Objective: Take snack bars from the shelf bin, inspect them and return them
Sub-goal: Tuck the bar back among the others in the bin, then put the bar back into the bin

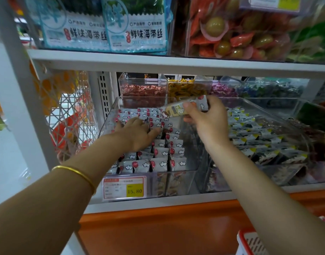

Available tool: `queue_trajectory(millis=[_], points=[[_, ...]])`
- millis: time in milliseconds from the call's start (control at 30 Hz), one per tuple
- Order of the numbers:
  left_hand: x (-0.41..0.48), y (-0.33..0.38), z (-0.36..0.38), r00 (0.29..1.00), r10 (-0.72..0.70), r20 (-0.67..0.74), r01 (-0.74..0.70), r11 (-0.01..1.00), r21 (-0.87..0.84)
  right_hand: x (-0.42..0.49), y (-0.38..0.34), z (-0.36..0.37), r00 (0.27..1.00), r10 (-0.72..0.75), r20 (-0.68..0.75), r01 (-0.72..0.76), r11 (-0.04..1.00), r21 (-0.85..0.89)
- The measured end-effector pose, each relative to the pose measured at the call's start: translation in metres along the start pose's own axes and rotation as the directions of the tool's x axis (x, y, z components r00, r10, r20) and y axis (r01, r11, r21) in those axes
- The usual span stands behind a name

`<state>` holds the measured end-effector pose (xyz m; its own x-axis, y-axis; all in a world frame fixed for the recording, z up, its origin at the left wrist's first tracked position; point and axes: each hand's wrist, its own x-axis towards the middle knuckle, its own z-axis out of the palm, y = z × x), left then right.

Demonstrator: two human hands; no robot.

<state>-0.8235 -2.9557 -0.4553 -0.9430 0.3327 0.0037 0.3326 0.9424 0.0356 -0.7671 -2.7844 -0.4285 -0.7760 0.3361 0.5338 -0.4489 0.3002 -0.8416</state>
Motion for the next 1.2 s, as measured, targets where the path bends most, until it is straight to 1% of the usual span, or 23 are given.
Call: queue_trajectory(millis=[133, 233, 300, 333, 433, 500, 567, 633, 667, 700, 733, 800, 833, 867, 900, 967, 1000, 1100, 1133, 1167, 1200], points=[[-0.01, 0.0, 0.001, 1.0, 0.014, -0.003, -0.014, 0.999, -0.043, 0.026, 0.001, 0.034, 0.989, -0.035, 0.142, 0.062, 0.98, -0.19], [-0.013, -0.001, 0.003, 0.999, 0.025, -0.021, -0.026, 0.998, -0.05, 0.038, 0.005, 0.06, 0.951, -0.137, 0.278, 0.234, 0.905, -0.355], [-0.015, -0.002, 0.004, 0.998, 0.05, -0.036, -0.052, 0.998, -0.036, 0.044, 0.008, 0.072, 0.905, -0.191, 0.381, 0.353, 0.837, -0.418], [-0.016, -0.003, 0.004, 0.997, 0.062, -0.043, -0.063, 0.997, -0.038, 0.047, 0.009, 0.077, 0.883, -0.195, 0.427, 0.39, 0.812, -0.435], [-0.022, -0.004, 0.004, 0.994, 0.082, -0.066, -0.087, 0.993, -0.076, 0.051, 0.015, 0.09, 0.833, -0.144, 0.534, 0.454, 0.729, -0.513], [-0.028, -0.005, 0.006, 0.993, 0.081, -0.084, -0.09, 0.99, -0.109, 0.053, 0.023, 0.095, 0.785, -0.056, 0.616, 0.495, 0.655, -0.571], [-0.032, -0.005, 0.008, 0.993, 0.071, -0.095, -0.082, 0.989, -0.121, 0.052, 0.031, 0.097, 0.727, 0.072, 0.683, 0.536, 0.562, -0.63], [-0.035, -0.004, 0.008, 0.996, 0.054, -0.078, -0.062, 0.992, -0.113, 0.052, 0.035, 0.096, 0.703, 0.197, 0.684, 0.528, 0.5, -0.687], [-0.036, -0.003, 0.008, 0.997, 0.044, -0.067, -0.051, 0.993, -0.105, 0.052, 0.036, 0.096, 0.705, 0.219, 0.675, 0.513, 0.499, -0.698], [-0.036, -0.003, 0.007, 0.998, 0.035, -0.058, -0.041, 0.994, -0.097, 0.053, 0.035, 0.096, 0.711, 0.213, 0.67, 0.497, 0.522, -0.693], [-0.037, -0.002, 0.007, 0.998, 0.027, -0.052, -0.032, 0.995, -0.095, 0.055, 0.034, 0.096, 0.725, 0.179, 0.665, 0.47, 0.576, -0.668], [-0.038, -0.003, 0.006, 0.999, 0.018, -0.047, -0.023, 0.994, -0.111, 0.06, 0.031, 0.097, 0.785, 0.08, 0.614, 0.377, 0.724, -0.578], [-0.039, -0.003, 0.006, 0.999, 0.015, -0.047, -0.02, 0.992, -0.121, 0.064, 0.031, 0.098, 0.822, 0.042, 0.568, 0.338, 0.766, -0.547], [-0.04, -0.003, 0.006, 0.999, 0.013, -0.048, -0.019, 0.992, -0.128, 0.069, 0.031, 0.1, 0.848, 0.02, 0.529, 0.324, 0.77, -0.55], [-0.04, -0.003, 0.005, 0.999, 0.014, -0.048, -0.02, 0.991, -0.132, 0.073, 0.032, 0.103, 0.86, 0.015, 0.51, 0.328, 0.749, -0.576], [-0.041, -0.003, 0.004, 0.999, 0.016, -0.045, -0.023, 0.989, -0.148, 0.078, 0.036, 0.11, 0.848, 0.022, 0.53, 0.382, 0.668, -0.639], [-0.041, -0.003, 0.004, 0.999, 0.014, -0.046, -0.021, 0.987, -0.162, 0.08, 0.038, 0.115, 0.835, 0.029, 0.55, 0.423, 0.605, -0.674], [-0.039, -0.003, 0.004, 0.998, 0.003, -0.055, -0.013, 0.983, -0.183, 0.081, 0.046, 0.127, 0.817, 0.063, 0.573, 0.521, 0.345, -0.78], [-0.039, -0.003, 0.004, 0.998, 0.001, -0.056, -0.011, 0.983, -0.182, 0.081, 0.049, 0.129, 0.818, 0.067, 0.571, 0.531, 0.293, -0.795], [-0.038, -0.003, 0.004, 0.998, 0.0, -0.056, -0.01, 0.984, -0.18, 0.081, 0.05, 0.13, 0.822, 0.062, 0.566, 0.53, 0.281, -0.8], [-0.038, -0.003, 0.004, 0.999, 0.0, -0.054, -0.01, 0.984, -0.18, 0.081, 0.051, 0.13, 0.827, 0.046, 0.561, 0.524, 0.302, -0.797]])
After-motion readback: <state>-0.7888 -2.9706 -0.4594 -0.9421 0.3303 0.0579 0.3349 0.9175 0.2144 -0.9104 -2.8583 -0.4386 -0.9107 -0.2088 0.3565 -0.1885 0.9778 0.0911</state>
